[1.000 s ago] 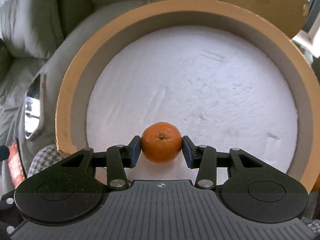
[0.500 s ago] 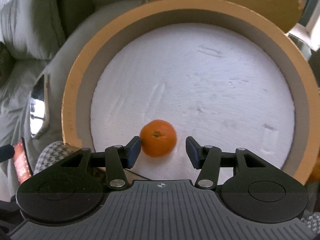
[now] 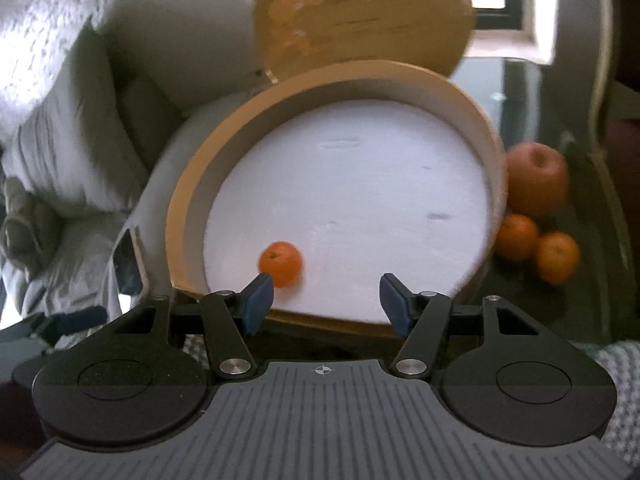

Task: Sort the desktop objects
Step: 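Lower the mandarin onto the white foam and open the right gripper, then move the right gripper back to the remaining mandarins beside the apple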

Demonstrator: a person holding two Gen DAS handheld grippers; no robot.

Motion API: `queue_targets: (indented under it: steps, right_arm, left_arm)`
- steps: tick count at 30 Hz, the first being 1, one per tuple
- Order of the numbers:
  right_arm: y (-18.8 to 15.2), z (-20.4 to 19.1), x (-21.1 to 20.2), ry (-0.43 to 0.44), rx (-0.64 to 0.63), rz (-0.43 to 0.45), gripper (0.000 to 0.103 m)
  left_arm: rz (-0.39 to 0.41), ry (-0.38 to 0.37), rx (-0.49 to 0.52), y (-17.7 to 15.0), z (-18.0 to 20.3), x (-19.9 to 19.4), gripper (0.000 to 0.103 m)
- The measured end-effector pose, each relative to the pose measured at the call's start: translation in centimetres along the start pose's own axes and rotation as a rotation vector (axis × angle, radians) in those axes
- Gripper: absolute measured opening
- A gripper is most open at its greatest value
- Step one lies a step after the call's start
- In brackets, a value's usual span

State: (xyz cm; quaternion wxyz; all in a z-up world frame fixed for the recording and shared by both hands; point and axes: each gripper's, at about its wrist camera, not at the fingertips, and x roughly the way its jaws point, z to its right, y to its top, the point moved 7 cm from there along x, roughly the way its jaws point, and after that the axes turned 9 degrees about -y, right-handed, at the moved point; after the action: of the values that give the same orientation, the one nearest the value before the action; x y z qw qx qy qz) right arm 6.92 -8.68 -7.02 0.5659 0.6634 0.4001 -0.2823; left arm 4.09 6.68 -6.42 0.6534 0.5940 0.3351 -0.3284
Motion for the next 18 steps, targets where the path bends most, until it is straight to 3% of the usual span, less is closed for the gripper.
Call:
queue_targets:
  steps: [8,18]
  right_arm:
    - [-1.3,4.1,-2.1,-0.048,0.061,0.031,0.065]
    - [-2.8,6.6,-3.0,-0.112,0.059,0.065,0.065]
  left_arm:
    - [0.04,-0.044,0.09,2.1,4.1,-1.0,0.102]
    - [-0.027,-0.059,0.133,0.5,7.0,0.6,0.102]
